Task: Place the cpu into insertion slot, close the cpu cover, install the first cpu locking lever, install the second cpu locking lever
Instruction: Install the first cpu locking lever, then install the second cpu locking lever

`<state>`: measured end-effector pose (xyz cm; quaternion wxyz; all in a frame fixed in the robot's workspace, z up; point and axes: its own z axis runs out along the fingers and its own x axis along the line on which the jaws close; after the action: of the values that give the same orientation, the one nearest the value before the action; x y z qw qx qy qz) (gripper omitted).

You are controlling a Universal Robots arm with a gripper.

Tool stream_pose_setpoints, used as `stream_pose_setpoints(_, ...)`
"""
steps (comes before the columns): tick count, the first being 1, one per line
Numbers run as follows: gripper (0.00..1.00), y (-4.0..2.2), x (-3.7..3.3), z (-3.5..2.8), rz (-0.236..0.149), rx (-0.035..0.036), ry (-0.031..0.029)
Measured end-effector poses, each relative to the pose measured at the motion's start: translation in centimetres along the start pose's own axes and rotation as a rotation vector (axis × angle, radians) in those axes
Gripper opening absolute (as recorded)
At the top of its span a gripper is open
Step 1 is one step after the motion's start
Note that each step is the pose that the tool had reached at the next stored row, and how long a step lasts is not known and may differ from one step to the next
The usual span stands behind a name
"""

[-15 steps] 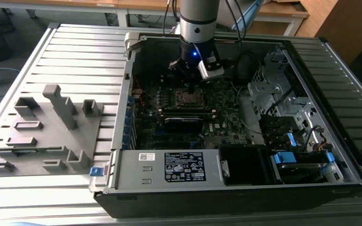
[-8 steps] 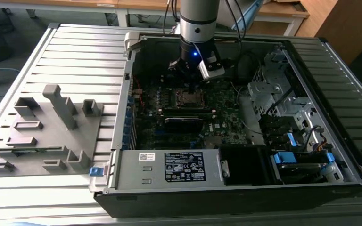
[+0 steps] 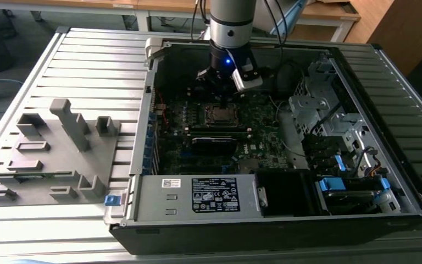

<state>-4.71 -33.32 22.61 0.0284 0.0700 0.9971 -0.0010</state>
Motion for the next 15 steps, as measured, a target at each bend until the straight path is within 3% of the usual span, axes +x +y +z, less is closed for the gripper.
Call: stream_pose_setpoints(15, 0.11, -0.13, -0.03, -0.24, 0.0, -0.0008, 0.0002)
